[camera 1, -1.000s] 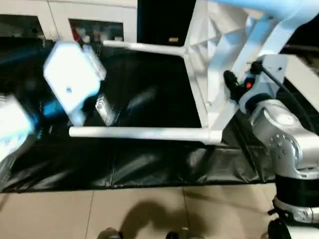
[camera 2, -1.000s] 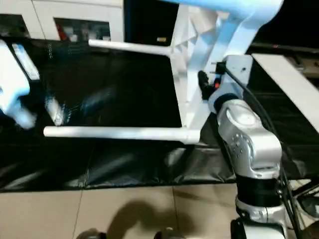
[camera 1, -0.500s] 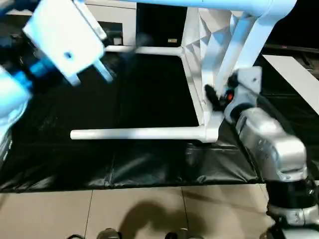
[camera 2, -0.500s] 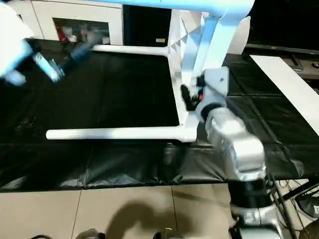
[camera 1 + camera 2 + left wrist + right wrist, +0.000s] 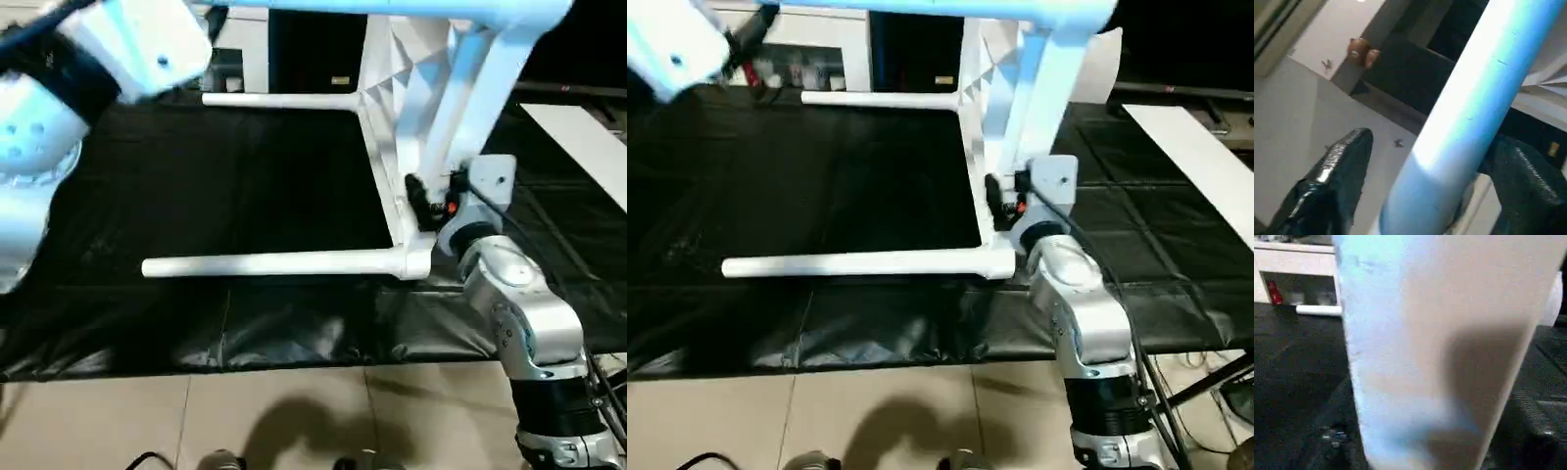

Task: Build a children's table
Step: Flip table

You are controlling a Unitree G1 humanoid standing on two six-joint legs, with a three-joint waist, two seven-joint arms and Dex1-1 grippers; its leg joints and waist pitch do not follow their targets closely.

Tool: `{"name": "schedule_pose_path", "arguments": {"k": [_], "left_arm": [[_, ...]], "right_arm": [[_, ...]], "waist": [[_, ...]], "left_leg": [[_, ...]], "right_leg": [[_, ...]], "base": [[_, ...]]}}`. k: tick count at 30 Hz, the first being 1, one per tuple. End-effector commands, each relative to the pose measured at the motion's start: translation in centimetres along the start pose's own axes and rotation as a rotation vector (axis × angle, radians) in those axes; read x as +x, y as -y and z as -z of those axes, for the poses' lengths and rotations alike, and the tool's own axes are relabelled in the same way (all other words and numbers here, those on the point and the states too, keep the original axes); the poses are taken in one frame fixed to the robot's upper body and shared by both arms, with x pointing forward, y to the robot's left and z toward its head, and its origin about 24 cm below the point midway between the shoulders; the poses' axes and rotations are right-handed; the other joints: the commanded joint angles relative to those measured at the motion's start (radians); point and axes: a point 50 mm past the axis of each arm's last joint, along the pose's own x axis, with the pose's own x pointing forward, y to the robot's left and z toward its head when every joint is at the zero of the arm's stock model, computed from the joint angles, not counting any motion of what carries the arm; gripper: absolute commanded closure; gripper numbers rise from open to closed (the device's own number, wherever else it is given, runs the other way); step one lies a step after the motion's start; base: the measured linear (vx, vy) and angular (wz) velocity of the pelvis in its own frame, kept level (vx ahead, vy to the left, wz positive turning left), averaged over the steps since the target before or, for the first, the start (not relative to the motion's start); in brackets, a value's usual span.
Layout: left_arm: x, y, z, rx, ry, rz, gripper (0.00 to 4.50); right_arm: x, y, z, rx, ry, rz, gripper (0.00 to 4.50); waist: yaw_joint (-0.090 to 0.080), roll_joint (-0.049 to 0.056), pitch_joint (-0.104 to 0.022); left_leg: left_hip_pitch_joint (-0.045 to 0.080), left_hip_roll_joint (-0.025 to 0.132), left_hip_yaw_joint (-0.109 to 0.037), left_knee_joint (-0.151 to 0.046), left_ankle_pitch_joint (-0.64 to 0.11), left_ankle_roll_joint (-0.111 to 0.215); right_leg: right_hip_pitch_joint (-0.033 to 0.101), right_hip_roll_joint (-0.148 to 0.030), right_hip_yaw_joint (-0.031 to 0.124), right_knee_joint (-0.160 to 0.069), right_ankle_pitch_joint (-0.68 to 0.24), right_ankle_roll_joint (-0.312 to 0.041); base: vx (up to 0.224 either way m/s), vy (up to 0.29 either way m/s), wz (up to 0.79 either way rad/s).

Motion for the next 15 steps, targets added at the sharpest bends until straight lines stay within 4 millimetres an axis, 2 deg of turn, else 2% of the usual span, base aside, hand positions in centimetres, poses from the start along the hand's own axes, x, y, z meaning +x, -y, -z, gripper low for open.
{"name": "schedule_pose_path", "arguments": {"k": [1,5,8,9,15], "left_arm": [[0.4,-0.1,-0.1,0.018,0.009,-0.010,0.90],[0.6,0.1,0.0,-0.005,0.007,0.009,1.22],[0.8,0.4,0.0,-0.014,0.008,0.024,1.40],[0.8,0.5,0.1,-0.018,0.005,0.030,1.62],[0.7,1.3,0.2,-0.061,0.000,0.050,1.66]], "right_arm": [[0.1,0.2,-0.1,-0.019,0.018,0.013,1.90],[0.3,0.2,-0.2,-0.022,0.022,0.016,2.16],[0.5,0.2,-0.3,-0.037,0.029,0.018,2.28],[0.5,0.2,-0.3,-0.044,0.031,0.016,2.36],[0.6,0.4,-1.3,-0.140,0.065,-0.002,2.47]], "waist": [[0.003,0.032,-0.081],[0.005,0.036,-0.080],[0.004,0.034,-0.080],[0.004,0.035,-0.079],[0.005,0.032,-0.078]], "left_leg": [[0.007,0.013,-0.006,-0.068,-0.220,-0.097],[0.008,0.013,-0.007,-0.068,-0.215,-0.095],[0.008,0.013,-0.007,-0.069,-0.219,-0.095],[0.007,0.013,-0.007,-0.070,-0.220,-0.094],[0.007,0.013,-0.006,-0.069,-0.218,-0.085]], "right_leg": [[0.047,-0.052,0.042,-0.073,-0.191,-0.132],[0.047,-0.052,0.042,-0.071,-0.181,-0.138],[0.047,-0.051,0.042,-0.072,-0.182,-0.139],[0.048,-0.052,0.042,-0.072,-0.180,-0.141],[0.048,-0.053,0.042,-0.075,-0.195,-0.138]], "base": [[0.000,0.000,0.00],[0.000,0.000,0.00],[0.000,0.000,0.00],[0.000,0.000,0.00],[0.000,0.000,0.00]]}}
